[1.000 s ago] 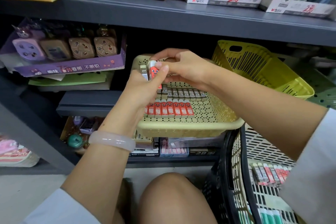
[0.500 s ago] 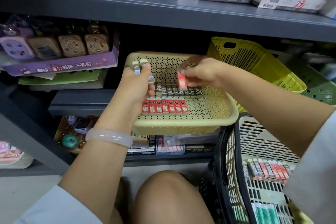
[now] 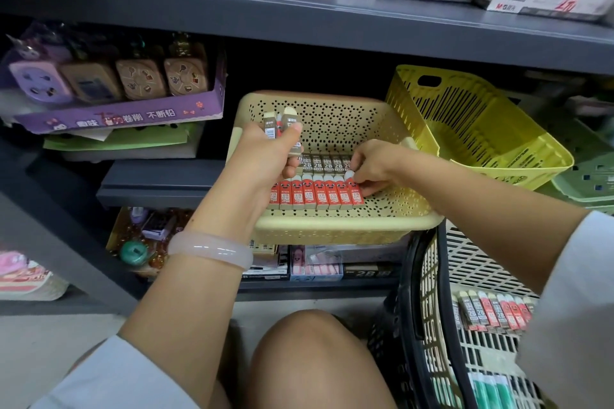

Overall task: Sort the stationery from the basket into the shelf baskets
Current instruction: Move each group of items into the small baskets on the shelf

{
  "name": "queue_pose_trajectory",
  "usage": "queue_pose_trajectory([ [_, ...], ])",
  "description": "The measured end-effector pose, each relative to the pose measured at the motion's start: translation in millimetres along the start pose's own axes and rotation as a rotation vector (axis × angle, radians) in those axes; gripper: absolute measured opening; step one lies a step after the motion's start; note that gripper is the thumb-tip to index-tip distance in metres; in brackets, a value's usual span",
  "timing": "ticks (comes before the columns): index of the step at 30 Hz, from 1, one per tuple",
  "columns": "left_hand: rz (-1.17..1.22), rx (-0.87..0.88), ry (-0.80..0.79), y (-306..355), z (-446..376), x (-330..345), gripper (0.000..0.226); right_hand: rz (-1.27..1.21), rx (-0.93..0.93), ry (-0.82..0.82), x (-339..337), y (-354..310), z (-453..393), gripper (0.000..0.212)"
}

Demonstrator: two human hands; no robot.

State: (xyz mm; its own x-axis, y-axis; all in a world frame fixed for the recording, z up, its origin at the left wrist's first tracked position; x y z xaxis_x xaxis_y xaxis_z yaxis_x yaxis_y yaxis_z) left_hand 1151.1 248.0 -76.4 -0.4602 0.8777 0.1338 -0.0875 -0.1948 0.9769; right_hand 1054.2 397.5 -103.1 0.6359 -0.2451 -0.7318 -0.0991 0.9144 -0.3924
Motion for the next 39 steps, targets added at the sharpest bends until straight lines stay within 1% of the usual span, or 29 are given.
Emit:
queue_pose_trajectory([
  [4, -0.010, 0.001, -0.003, 0.2, 1.6, 0.4, 0.017, 0.033, -0.012, -0.017, 4.0, 1.6, -2.8, 0.007],
  [6, -0.003, 0.000, -0.008, 0.6, 2.8, 0.6, 0.010, -0.013, -0.023, -0.009, 4.7, 3.0, -5.0, 0.006],
  [8, 0.000, 0.002, -0.009, 0.8, 3.3, 0.2, 0.008, -0.090, -0.036, -0.027, 5.4, 5.2, -5.3, 0.007],
  [9, -0.002, 0.003, -0.007, 0.8, 3.0, -0.5, 0.008, -0.078, -0.059, -0.046, 5.8, 4.7, -4.5, 0.012],
  [10, -0.002, 0.000, -0.003, 0.4, 2.7, -1.1, 0.008, -0.007, -0.089, -0.068, 6.3, 3.1, -3.6, 0.020],
  [12, 0.001, -0.006, 0.002, -0.2, 2.0, -1.9, 0.011, 0.244, -0.160, -0.118, 9.8, -0.5, 0.9, 0.037],
  [14, 0.004, -0.007, 0.004, -0.8, 1.6, -1.6, 0.015, 0.447, -0.212, -0.147, 15.8, -2.7, 4.1, 0.048],
  [16, 0.011, -0.009, 0.004, -1.1, 1.9, -1.2, 0.020, 0.564, -0.247, -0.133, 20.5, -2.4, 3.5, 0.055],
  [17, 0.015, -0.010, 0.004, -1.4, 2.1, -1.1, 0.022, 0.579, -0.260, -0.110, 20.9, -2.3, 2.1, 0.056],
  [19, 0.015, -0.011, 0.000, -1.7, 2.7, -0.7, 0.023, 0.554, -0.275, -0.072, 19.4, -2.1, -0.7, 0.056],
  [22, 0.015, -0.013, -0.001, -1.7, 3.3, 0.2, 0.018, 0.524, -0.300, -0.059, 17.9, -2.4, -1.8, 0.051],
  [25, 0.010, -0.029, 0.010, -3.0, 3.4, 0.5, 0.018, 0.555, -0.297, -0.068, 18.4, -1.1, -1.7, 0.047],
  [27, 0.003, -0.033, 0.005, -3.9, 3.6, 1.1, 0.012, 0.578, -0.274, -0.070, 15.7, -3.1, -0.5, 0.042],
  [28, -0.004, -0.032, -0.004, -4.0, 3.9, 2.0, 0.008, 0.553, -0.293, -0.033, 10.5, -9.7, 1.9, 0.036],
  [29, -0.013, -0.034, -0.012, -4.7, 4.0, 2.8, 0.007, 0.480, -0.343, 0.039, 2.1, -20.5, 4.9, 0.028],
  [30, -0.022, -0.035, -0.018, -5.2, 4.1, 3.0, 0.008, 0.320, -0.405, 0.105, -7.8, -32.9, 9.6, 0.022],
  [31, -0.032, -0.032, -0.020, -5.5, 3.9, 3.0, 0.012, 0.069, -0.464, 0.122, -15.9, -42.9, 13.5, 0.020],
  [32, -0.041, -0.027, -0.020, -5.3, 3.5, 2.6, 0.014, -0.229, -0.502, 0.061, -17.3, -50.7, 16.4, 0.021],
  [33, -0.048, -0.018, -0.019, -4.8, 3.2, 2.4, 0.015, -0.478, -0.528, -0.053, -12.1, -58.5, 17.2, 0.019],
  [34, -0.051, -0.006, -0.017, -3.6, 3.1, 1.9, 0.012, -0.631, -0.557, -0.156, -5.5, -67.9, 19.6, 0.016],
  [35, -0.050, 0.009, -0.008, -2.1, 3.1, 0.8, 0.011, -0.701, -0.581, -0.220, -0.1, -75.7, 19.7, 0.013],
  [36, -0.048, 0.022, 0.009, -0.6, 2.9, -1.4, 0.014, -0.756, -0.595, -0.246, 3.7, -81.6, 18.5, 0.009],
  [38, -0.040, 0.031, 0.067, 1.5, 1.8, -9.7, 0.022, -0.880, -0.592, -0.178, -0.8, -84.6, 9.8, 0.002],
  [39, -0.028, 0.030, 0.097, 2.4, 1.4, -14.3, 0.020, -0.932, -0.569, -0.103, -7.1, -81.1, 3.3, 0.004],
])
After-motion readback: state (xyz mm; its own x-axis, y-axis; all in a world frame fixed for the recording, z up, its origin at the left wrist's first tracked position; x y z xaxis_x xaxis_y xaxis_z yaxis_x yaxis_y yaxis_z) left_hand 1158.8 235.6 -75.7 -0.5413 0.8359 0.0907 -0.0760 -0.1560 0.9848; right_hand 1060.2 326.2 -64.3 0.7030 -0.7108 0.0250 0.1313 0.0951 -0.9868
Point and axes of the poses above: each hand's wrist, its own z-axis away from the middle knuckle, its own x-axis out of the palm, y = z × x, the point moved 9 cm from there along -z, towards the middle knuckle, and after that the axes turned 3 degrees about -y, right-handed, at the moved point
